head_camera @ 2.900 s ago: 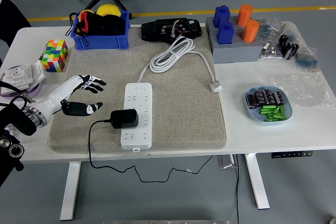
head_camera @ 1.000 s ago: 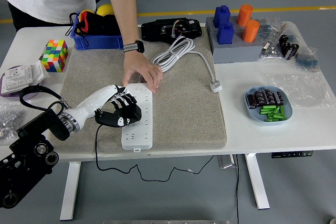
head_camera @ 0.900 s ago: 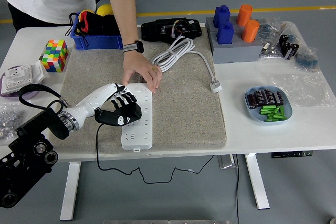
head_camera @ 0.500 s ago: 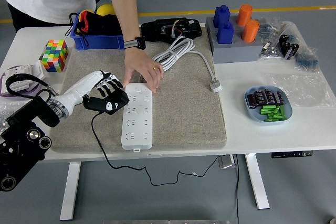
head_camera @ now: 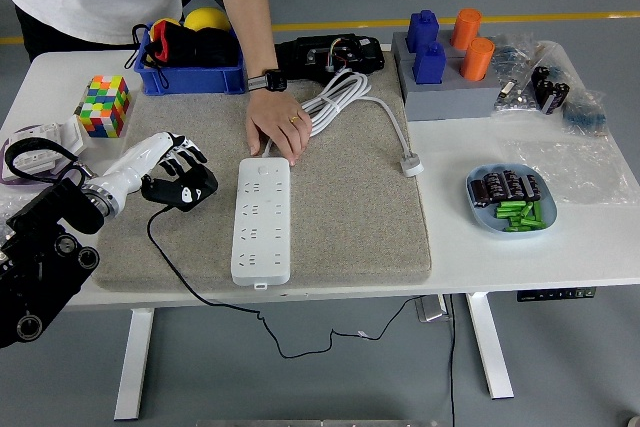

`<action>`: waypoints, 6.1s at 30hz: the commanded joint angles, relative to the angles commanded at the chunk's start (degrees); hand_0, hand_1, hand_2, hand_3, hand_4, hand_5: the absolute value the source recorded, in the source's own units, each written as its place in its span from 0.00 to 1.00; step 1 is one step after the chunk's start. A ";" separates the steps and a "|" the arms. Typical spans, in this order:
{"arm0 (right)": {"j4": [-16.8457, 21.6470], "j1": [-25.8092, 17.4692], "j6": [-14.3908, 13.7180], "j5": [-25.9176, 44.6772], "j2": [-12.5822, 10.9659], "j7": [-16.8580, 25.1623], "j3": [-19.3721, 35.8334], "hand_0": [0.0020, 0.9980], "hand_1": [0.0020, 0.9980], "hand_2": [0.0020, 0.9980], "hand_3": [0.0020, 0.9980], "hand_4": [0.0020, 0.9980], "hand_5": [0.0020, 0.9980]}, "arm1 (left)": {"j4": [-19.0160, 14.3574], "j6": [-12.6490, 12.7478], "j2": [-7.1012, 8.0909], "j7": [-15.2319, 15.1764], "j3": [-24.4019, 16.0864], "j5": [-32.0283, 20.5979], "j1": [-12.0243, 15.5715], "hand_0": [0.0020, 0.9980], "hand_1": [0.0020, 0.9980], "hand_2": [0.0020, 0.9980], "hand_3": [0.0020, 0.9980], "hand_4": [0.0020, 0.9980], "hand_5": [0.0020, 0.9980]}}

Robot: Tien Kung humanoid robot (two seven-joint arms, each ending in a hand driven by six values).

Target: Pull the plug out,throw it away,press the button

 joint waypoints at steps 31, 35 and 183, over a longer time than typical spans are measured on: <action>0.04 0.05 0.03 -0.02 0.01 0.00 0.02 0.73 0.68 0.66 0.65 0.74 0.61 | -6.06 -1.26 -0.61 1.66 3.89 -4.33 -2.50 0.49 0.52 0.50 0.65 0.76 0.00; 0.09 0.15 0.03 -0.03 -0.13 0.01 -0.08 0.73 0.68 0.66 0.65 0.74 0.61 | -4.38 -1.55 -1.63 2.61 6.27 -7.89 -4.36 0.20 0.25 0.34 0.66 0.58 0.00; -0.10 0.40 0.00 -0.26 0.01 0.03 0.19 0.73 0.68 0.66 0.65 0.74 0.61 | -3.30 0.80 -4.07 -0.94 -22.96 -6.48 7.56 0.84 0.80 0.76 0.81 0.81 0.33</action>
